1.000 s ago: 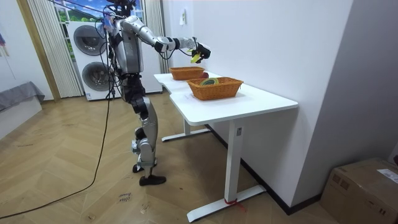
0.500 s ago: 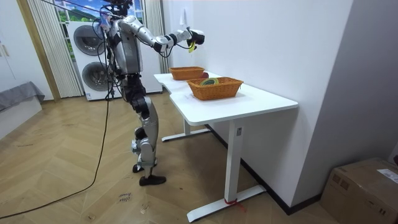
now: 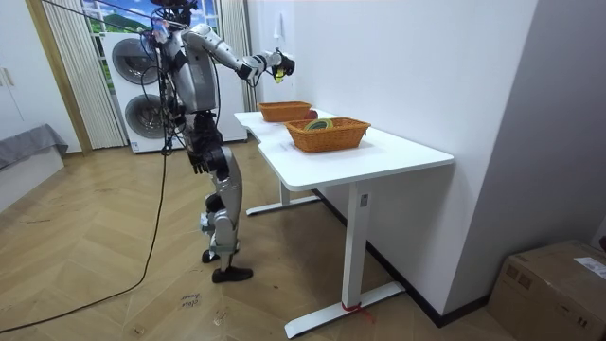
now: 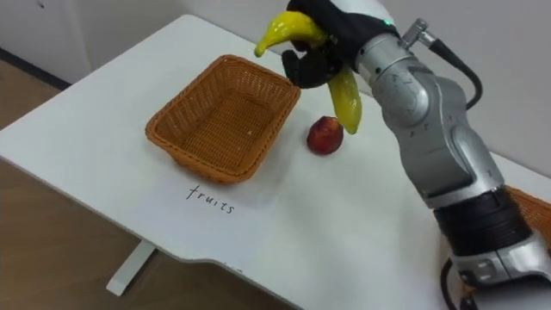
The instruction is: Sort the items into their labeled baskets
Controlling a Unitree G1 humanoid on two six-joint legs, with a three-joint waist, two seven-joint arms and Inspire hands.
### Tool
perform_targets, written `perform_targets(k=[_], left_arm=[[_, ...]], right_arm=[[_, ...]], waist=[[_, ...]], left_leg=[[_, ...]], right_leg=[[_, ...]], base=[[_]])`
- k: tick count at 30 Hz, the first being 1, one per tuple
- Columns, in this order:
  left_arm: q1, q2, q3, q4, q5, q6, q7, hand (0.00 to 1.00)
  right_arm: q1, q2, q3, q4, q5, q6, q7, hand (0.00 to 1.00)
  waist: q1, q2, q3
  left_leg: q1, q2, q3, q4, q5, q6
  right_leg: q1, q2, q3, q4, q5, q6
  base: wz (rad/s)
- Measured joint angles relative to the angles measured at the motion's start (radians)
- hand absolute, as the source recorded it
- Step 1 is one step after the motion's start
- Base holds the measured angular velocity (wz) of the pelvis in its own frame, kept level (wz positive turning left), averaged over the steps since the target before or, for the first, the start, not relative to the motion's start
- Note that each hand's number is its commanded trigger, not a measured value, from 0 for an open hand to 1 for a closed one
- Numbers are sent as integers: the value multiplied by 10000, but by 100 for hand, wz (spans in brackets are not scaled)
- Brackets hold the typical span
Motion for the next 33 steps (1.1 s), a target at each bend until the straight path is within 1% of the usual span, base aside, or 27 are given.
perform_targets(k=[2, 3, 4, 6, 9, 12, 14, 15, 16, 17, 18, 19, 20, 21, 23, 25, 27, 33], left_arm=[[-11, -56, -2, 2, 1, 137, -1, 0], [52, -65, 3, 2, 21, 158, -1, 0], [77, -64, 5, 2, 21, 158, -1, 0], [105, -55, 2, 0, 224, 169, -1, 0], [198, -55, 3, -258, 410, 254, -9, 0], [201, -51, 7, -294, 582, 276, -5, 0], [203, -65, 42, -290, 602, 276, -4, 0], [205, -94, 87, -290, 616, 276, -4, 0], [207, -107, 94, -290, 629, 276, -3, 0], [256, -107, 83, -288, 636, 271, -3, 0], [284, -88, 88, -286, 635, 263, 5, 0], [278, -81, 88, -285, 633, 247, 10, 0], [248, -76, 82, -276, 615, 200, 15, 0], [231, -74, 87, -275, 611, 161, 16, 0], [232, -91, 85, -273, 611, 147, 12, 0], [234, -108, 84, -270, 610, 147, 4, 0], [201, -79, 87, -273, 609, 147, 4, 0], [229, -84, 81, -275, 600, 159, 3, 0]], right_arm=[[-23, 127, 112, 232, -12, 4, -3, 88], [-59, 203, 184, 386, -35, 39, -3, 88], [-68, 274, 183, 433, -44, 77, -5, 87], [-123, 444, 208, 592, -48, 98, -47, 86], [-313, 474, 550, 661, -2, 131, -161, 86], [-433, 500, 690, 672, 6, 89, -266, 84], [-510, 511, 724, 683, -15, 74, -363, 80], [-571, 511, 724, 691, -16, 71, -391, 70], [-595, 511, 724, 713, -16, 51, -424, 44], [-671, 511, 789, 890, 0, -50, -524, 23], [-851, 510, 931, 1154, 27, -67, -565, 0], [-935, 512, 994, 1266, 41, -75, -570, 0], [-1025, 518, 1027, 1433, 59, -108, -575, 0], [-1042, 520, 1028, 1504, 179, -131, -604, 0], [-1042, 525, 1034, 1545, 357, -150, -622, 0], [-1042, 525, 1034, 1617, 409, -160, -653, 0], [-1042, 528, 1042, 1746, 494, -257, -742, 0], [-1041, 526, 1204, 1914, 583, -257, -912, 0]], waist=[[135, -2, 2], [216, -4, 3], [263, -4, 3], [469, -19, 11], [686, -54, 26], [753, -92, 8], [817, -109, 13], [907, -121, 16], [951, -128, 19], [1001, -166, -3], [1005, -232, -4], [1008, -261, 4], [1006, -321, 31], [1058, -388, 65], [1146, -453, 98], [1220, -461, 102], [1260, -456, 106], [1258, -446, 113]], left_leg=[[-3, -19, -57, 3, -7, 16], [-12, -28, -106, 0, -6, 23], [-13, -29, -113, -5, -6, 25], [-40, -35, -174, -29, -6, 26], [-78, -25, -259, -40, -4, 22], [-140, -35, -510, -33, 4, 15], [-131, -38, -625, -25, 4, 15], [-111, -38, -657, -15, 5, 16], [-86, -39, -665, -16, 5, 17], [-53, -56, -709, -31, 4, 19], [-51, -81, -790, -27, 6, 23], [-52, -84, -834, -20, 7, 23], [-53, -88, -922, -6, 9, 21], [-46, -88, -946, -4, 9, 21], [-53, -89, -976, -5, 7, 20], [-66, -108, -1012, -14, 5, 23], [-73, -132, -1069, -8, 5, 24], [-57, -193, -1082, 0, 19, 48]], right_leg=[[15, -3, -20, -1, -2, 12], [26, -15, -120, -2, -6, 20], [26, -18, -147, -2, -8, 24], [11, -21, -159, -18, -30, 57], [-5, -25, -258, -37, -36, 64], [18, -31, -472, -30, -37, 65], [62, -23, -455, -29, -37, 66], [86, -21, -429, -32, -41, 72], [107, -21, -434, -37, -44, 78], [154, -23, -464, -29, -74, 125], [189, -39, -499, -28, -111, 177], [204, -38, -517, -30, -113, 180], [238, -39, -548, -31, -114, 181], [265, -38, -565, -42, -125, 197], [274, -43, -667, -46, -126, 199], [281, -56, -707, -46, -126, 199], [305, -67, -703, -55, -127, 201], [347, -109, -655, -64, -147, 230]], base=[[9], [10], [8], [6], [8], [25], [19], [9], [9], [14], [17], [23], [18], [15], [5], [6], [7], [1]])
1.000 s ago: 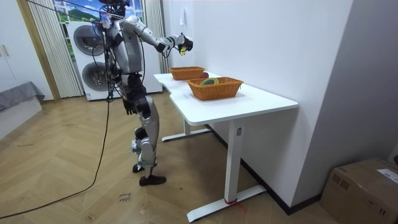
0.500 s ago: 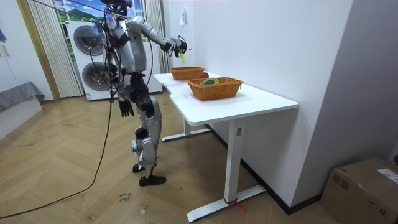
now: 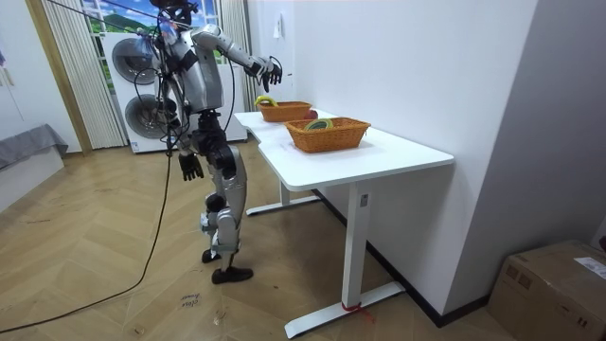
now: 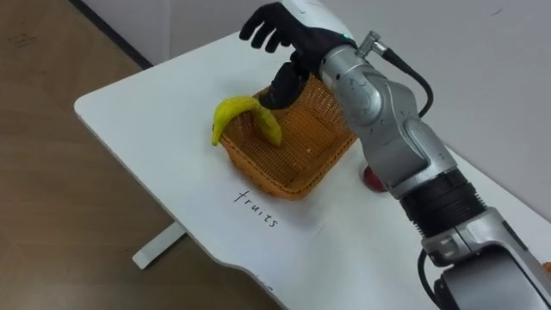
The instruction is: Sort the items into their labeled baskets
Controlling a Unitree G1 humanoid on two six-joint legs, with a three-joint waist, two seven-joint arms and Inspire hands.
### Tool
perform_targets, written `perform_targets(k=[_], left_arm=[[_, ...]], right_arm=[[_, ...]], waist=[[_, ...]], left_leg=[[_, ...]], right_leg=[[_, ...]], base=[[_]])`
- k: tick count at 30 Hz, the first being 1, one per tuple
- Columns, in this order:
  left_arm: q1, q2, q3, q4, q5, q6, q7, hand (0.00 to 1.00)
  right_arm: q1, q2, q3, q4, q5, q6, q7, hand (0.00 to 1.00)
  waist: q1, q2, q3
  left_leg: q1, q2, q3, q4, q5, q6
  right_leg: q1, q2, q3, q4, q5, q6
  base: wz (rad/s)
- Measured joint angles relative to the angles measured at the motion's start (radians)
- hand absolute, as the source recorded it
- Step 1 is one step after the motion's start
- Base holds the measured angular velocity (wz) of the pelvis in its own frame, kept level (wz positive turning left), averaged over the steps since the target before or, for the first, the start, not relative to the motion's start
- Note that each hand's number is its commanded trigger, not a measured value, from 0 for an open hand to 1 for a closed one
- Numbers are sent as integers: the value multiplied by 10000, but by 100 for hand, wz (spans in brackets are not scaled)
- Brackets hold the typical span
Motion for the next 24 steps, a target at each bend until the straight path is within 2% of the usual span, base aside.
perform_targets(k=[4, 7, 24], left_arm=[[-25, -17, -73, 3, -12, 57, 1, 0], [-25, -12, -74, 10, -16, 72, -2, 0], [-91, 4, -65, 6, -3, 67, -423, 0]], right_arm=[[1, 1, 203, 305, -4, 5, -6, 0], [1, -1, 202, 383, -20, 25, -7, 0], [13, -3, 201, 401, -69, -111, -7, 0]], waist=[[3, 5, 4], [-27, 10, 7], [-58, 19, 11]], left_leg=[[3, -4, 76, 19, 5, 7], [3, -4, 132, 29, 5, 8], [23, -17, 140, 38, 4, 6]], right_leg=[[-11, -11, 52, 2, 0, 1], [-28, -3, 264, -1, -1, 1], [64, 12, 273, -137, -1, 1]], base=[[-6], [-6], [0]])
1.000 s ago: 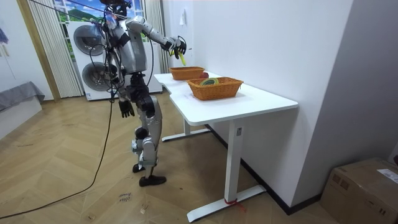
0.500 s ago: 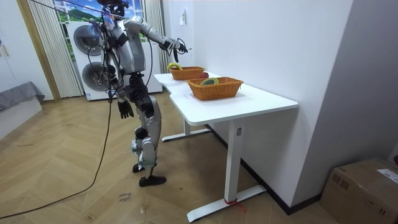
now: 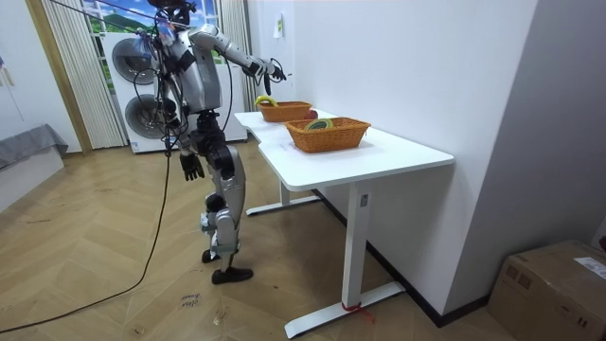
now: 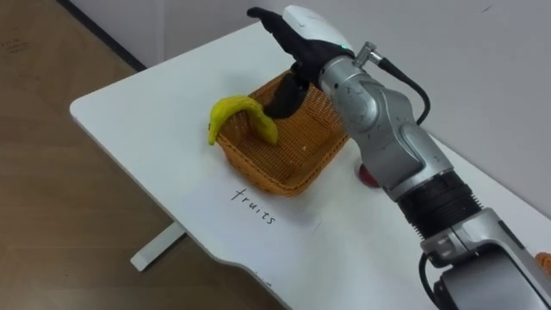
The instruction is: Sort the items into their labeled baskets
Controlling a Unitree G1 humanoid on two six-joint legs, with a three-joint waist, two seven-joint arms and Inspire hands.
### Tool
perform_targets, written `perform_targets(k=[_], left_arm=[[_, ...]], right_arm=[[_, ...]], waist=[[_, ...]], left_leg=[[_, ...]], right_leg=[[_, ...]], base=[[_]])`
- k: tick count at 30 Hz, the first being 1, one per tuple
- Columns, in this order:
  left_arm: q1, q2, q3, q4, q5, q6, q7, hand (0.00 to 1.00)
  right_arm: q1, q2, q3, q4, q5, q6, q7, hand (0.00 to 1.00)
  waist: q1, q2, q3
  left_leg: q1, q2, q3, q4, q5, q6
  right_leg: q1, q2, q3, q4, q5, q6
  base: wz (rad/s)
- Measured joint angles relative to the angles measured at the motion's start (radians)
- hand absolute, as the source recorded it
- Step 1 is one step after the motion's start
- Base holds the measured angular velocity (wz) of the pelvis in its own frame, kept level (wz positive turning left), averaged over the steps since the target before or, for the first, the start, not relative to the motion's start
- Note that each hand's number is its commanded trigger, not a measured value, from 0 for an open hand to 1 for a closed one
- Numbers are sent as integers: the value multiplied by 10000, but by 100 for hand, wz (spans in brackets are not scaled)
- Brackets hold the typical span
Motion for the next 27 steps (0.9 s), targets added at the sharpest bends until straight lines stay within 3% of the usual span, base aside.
perform_targets(k=[8, 15, 20, 27], left_arm=[[-4, -6, -24, 49, -6, -1, -52, 0], [-2, -30, 3, 259, 10, 15, -93, 0], [-85, -52, -8, 259, -2, 16, -48, 0], [-182, -216, -17, 261, 62, 15, 45, 0]], right_arm=[[0, 1, -61, 305, 150, -198, -13, 0], [69, 0, -884, 308, 116, -172, -181, 0], [200, -1, -905, 314, 252, -179, -433, 0], [592, 0, -1505, 312, 586, -202, -600, 0]], waist=[[-220, 134, 57], [-607, 452, -56], [-867, 659, -139], [-1163, 979, -148]], left_leg=[[48, -17, 0, 43, -3, 1], [-24, -28, 23, 116, -6, 9], [2, -25, 44, 131, -4, 11], [85, -28, 58, 87, -1, 5]], right_leg=[[67, -5, 185, 8, 1, 1], [23, -22, 227, 9, 1, 2], [40, -29, 229, 11, 1, 2], [101, -83, 235, 22, 1, 3]], base=[[0], [1], [-1], [0]])
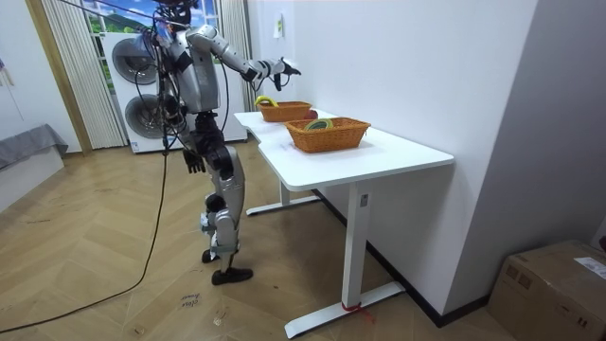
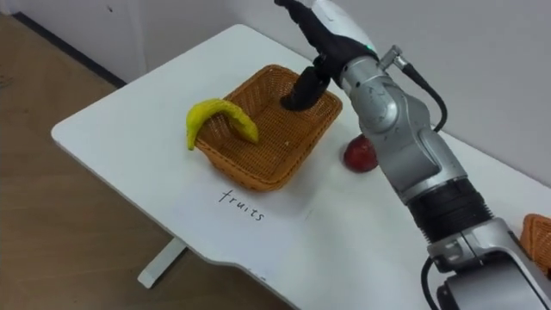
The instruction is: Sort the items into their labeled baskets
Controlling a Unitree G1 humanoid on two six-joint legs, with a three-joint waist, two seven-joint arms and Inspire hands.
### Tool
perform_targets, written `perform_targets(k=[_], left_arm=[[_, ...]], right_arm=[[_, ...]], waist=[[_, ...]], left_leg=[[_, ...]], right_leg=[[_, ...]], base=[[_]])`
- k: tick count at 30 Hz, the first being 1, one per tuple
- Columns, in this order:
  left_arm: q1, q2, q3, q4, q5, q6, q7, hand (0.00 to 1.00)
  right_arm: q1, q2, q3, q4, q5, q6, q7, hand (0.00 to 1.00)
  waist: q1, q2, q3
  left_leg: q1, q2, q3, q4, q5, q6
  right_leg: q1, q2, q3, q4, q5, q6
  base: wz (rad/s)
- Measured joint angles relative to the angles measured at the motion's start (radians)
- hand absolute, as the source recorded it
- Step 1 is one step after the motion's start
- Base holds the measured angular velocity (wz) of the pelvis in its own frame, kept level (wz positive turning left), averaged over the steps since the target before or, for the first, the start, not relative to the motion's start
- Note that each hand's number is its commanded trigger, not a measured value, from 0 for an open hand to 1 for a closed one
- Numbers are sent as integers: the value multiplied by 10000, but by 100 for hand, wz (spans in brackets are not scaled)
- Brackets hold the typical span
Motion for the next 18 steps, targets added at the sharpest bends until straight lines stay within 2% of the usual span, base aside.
perform_targets(k=[3, 9, 18], left_arm=[[27, -11, 2, 0, -2, 0, -2, 0], [30, -34, 4, 0, -23, 0, -9, 0], [201, -246, 10, -225, -11, 80, -12, 0]], right_arm=[[70, -1, -291, -1, 51, 1, -206, 0], [405, -1, -563, 1, 275, 5, -491, 0], [469, -1, -994, 4, 1892, 21, -1067, 0]], waist=[[-164, 13, -10], [-258, 5, -18], [-295, 4, -22]], left_leg=[[11, 18, -1, -3, 8, -13], [57, 21, 39, -10, 8, -9], [95, 24, 70, 8, 6, -8]], right_leg=[[10, 17, 2, 5, 0, 0], [50, 67, 9, 3, 0, 0], [89, 63, -3, 3, 1, 1]], base=[[0], [0], [0]])
